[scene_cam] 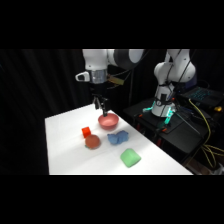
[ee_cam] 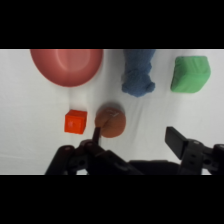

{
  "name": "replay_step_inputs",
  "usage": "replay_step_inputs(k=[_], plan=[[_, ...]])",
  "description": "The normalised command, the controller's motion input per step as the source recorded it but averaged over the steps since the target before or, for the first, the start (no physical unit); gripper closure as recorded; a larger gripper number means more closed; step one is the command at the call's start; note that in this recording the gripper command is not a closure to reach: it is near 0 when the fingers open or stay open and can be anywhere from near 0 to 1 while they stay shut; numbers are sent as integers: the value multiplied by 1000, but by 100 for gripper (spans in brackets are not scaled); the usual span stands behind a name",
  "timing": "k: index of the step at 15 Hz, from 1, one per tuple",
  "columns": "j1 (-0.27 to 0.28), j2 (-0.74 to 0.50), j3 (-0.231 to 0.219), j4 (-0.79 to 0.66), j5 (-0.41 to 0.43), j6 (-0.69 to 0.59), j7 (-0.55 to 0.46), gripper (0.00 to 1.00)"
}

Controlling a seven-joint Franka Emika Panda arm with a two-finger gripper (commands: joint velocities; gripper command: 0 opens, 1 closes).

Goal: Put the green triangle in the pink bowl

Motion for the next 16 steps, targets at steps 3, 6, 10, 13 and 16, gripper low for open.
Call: replay_step_inputs(k=[3, 6, 10, 13, 16], plan=[[-12, 21, 11, 34, -23, 29, 27, 0], [8, 118, 17, 89, -59, 167, 159, 0], [93, 329, 70, 140, -49, 263, 271, 0], [179, 355, 86, 186, -56, 187, 318, 0], [215, 164, 44, 90, -107, 74, 352, 0]])
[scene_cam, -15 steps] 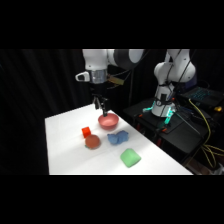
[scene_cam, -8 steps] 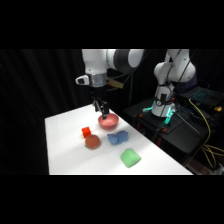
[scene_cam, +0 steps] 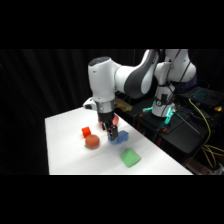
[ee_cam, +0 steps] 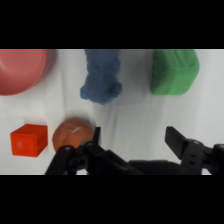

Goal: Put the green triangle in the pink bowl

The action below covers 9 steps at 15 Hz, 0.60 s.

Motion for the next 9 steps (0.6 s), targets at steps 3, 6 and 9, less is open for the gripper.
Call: replay_step_inputs(k=[3, 6, 9], plan=[[213, -75, -10, -126, -195, 31, 399, 0], [185, -184, -24, -297, -209, 61, 418, 0], [100, -104, 8, -208, -87, 54, 264, 0]])
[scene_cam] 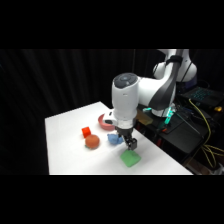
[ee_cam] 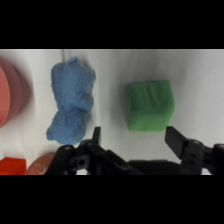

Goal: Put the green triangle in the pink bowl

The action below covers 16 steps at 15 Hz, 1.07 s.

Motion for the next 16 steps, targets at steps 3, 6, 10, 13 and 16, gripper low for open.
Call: replay_step_inputs(k=[3, 6, 10, 13, 16], plan=[[58, 21, 38, -42, -28, 42, 128, 0], [65, 134, 48, 96, -18, 52, 72, 0], [39, 176, 39, 160, 59, 93, 15, 0], [12, 108, 28, 94, 138, 121, -35, 0], [-12, 53, 35, 6, 164, 156, -103, 0]])
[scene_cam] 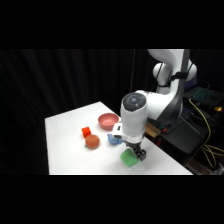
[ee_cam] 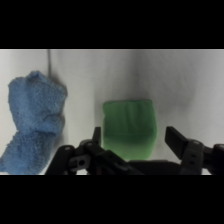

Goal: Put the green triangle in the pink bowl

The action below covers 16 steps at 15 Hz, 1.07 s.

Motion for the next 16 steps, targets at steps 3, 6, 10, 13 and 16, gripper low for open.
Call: replay_step_inputs(k=[3, 6, 10, 13, 16], plan=[[-35, 48, 56, -49, 157, 180, -207, 0], [-39, 81, 57, -39, 98, 197, -294, 0], [-98, 115, 81, 35, 136, 141, -361, 0], [-137, 88, 103, 95, 167, 74, -357, 0], [-130, 26, 100, 103, 158, 13, -285, 0]])
